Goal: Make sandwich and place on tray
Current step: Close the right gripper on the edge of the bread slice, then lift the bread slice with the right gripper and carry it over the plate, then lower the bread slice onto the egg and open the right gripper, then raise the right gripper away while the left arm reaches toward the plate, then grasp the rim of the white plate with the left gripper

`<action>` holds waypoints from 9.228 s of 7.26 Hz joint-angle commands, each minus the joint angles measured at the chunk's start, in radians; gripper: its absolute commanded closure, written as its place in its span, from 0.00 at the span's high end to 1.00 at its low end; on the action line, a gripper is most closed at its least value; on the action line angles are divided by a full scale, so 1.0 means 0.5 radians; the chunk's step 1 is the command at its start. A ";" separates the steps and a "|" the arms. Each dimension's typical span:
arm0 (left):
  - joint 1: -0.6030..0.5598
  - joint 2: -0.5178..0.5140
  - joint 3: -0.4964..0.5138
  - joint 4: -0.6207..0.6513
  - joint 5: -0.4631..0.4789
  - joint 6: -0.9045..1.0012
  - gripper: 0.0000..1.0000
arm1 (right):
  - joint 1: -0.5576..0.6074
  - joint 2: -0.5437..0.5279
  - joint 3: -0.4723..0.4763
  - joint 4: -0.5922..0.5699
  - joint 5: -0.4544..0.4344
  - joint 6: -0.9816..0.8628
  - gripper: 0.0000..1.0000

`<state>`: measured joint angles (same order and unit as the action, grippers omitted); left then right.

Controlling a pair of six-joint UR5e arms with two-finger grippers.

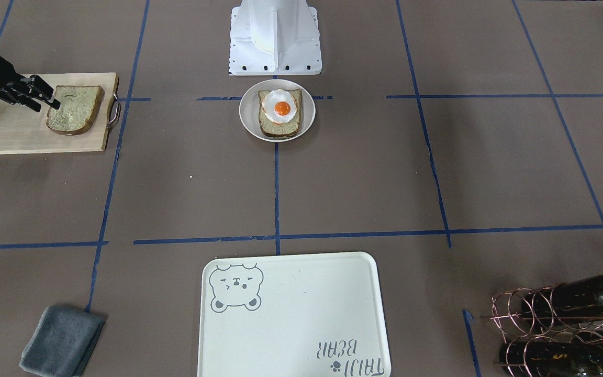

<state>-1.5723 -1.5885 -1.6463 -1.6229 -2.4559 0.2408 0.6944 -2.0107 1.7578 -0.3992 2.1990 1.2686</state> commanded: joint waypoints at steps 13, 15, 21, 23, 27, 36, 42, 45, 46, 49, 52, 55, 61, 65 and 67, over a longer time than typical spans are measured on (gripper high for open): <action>-0.006 0.060 -0.110 0.003 0.000 -0.003 1.00 | -0.110 -0.013 0.135 0.019 -0.075 0.003 0.00; -0.006 0.060 -0.107 0.003 0.000 -0.003 1.00 | -0.106 -0.053 0.117 0.218 -0.066 0.070 0.00; -0.006 0.060 -0.134 0.003 0.000 -0.003 1.00 | -0.134 0.555 0.136 0.330 -0.066 0.733 0.00; -0.003 0.060 -0.134 0.003 -0.003 -0.003 1.00 | -0.287 1.007 0.132 0.057 -0.118 0.954 0.00; -0.003 0.057 -0.131 0.003 -0.003 -0.003 1.00 | -0.609 1.591 0.093 -0.706 -0.366 0.945 0.00; -0.003 0.057 -0.131 0.003 0.000 -0.003 1.00 | -0.742 1.592 0.007 -0.720 -0.508 0.930 0.06; -0.003 0.057 -0.143 0.003 0.000 -0.003 1.00 | -0.751 1.589 0.003 -0.729 -0.529 0.927 0.56; 0.030 0.032 -0.147 -0.055 -0.003 -0.237 1.00 | -0.653 1.570 0.092 -0.729 -0.499 0.933 1.00; 0.107 0.032 -0.147 -0.274 -0.003 -0.476 1.00 | -0.525 1.479 0.162 -0.781 -0.435 0.933 1.00; 0.563 0.032 -0.296 -0.732 0.000 -1.472 0.94 | -0.178 1.365 0.430 -1.458 -0.265 0.796 1.00; 1.084 -0.093 -0.520 -0.893 0.101 -2.501 0.87 | 0.043 0.894 0.583 -1.460 -0.192 0.211 1.00; 1.850 -0.316 -0.726 -0.887 0.795 -3.394 0.78 | 0.249 0.717 0.568 -1.453 -0.057 -0.192 1.00; 2.580 -0.805 -0.448 -0.466 1.427 -3.743 0.41 | 0.249 0.739 0.553 -1.450 -0.063 -0.193 1.00; 2.604 -0.805 -0.432 -0.472 1.430 -3.743 0.41 | 0.249 0.742 0.510 -1.386 -0.063 -0.190 1.00; 2.651 -0.802 -0.426 -0.476 1.427 -3.743 0.40 | 0.246 0.742 0.500 -1.380 -0.063 -0.190 1.00</action>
<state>-0.2567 -1.9899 -1.8615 -1.8597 -1.7414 -1.6306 0.8186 -1.6398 2.0105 -1.0917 2.1675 1.1735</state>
